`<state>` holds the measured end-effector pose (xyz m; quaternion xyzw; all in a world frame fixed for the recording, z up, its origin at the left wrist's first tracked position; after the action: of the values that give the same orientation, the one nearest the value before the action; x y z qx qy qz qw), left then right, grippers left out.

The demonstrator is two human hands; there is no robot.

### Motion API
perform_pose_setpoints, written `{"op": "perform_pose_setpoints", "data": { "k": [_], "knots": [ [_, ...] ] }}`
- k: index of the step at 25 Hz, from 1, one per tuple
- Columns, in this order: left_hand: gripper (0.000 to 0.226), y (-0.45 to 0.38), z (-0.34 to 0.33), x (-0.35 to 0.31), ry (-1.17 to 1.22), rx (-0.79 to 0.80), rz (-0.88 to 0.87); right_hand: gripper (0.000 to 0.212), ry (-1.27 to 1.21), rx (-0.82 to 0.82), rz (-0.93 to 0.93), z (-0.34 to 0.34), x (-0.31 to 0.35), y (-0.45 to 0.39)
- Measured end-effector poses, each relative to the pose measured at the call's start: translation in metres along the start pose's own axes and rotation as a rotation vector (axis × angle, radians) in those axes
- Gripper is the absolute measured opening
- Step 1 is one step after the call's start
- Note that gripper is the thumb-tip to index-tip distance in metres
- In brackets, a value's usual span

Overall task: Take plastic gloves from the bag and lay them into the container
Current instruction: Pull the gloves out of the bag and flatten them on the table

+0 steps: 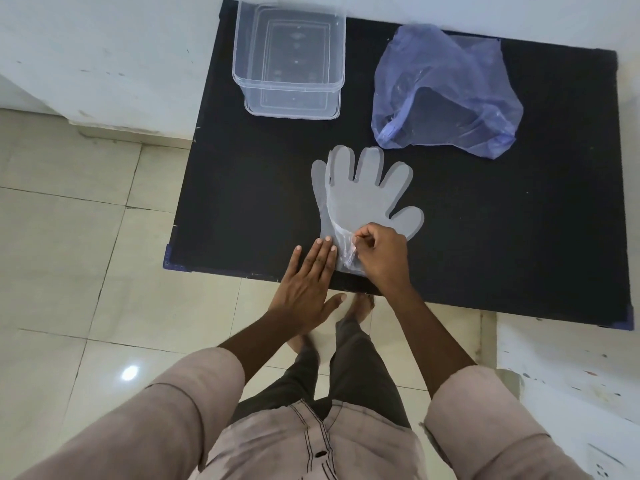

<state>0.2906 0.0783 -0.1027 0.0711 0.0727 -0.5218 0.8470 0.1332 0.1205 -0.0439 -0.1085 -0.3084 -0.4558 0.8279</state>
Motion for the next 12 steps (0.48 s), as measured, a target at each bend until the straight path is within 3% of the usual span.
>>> {"op": "perform_pose_setpoints", "data": {
  "k": [12],
  "knots": [
    [0.082, -0.005, 0.007, 0.002, -0.022, 0.148, -0.005, 0.013, 0.101, -0.044, 0.162, 0.050, 0.025, -0.036]
  ]
}}
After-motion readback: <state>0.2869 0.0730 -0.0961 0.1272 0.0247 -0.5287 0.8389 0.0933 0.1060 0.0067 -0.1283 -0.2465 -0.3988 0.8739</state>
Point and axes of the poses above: each hand's wrist, its own y-axis away from the middle knuckle, its own z-axis out of the back of the hand, x = y × z, the point moved 4 cm from there along -y, towards the middle knuckle, and after that the axes turned 14 degrees about -x, right-handed, at the moved point
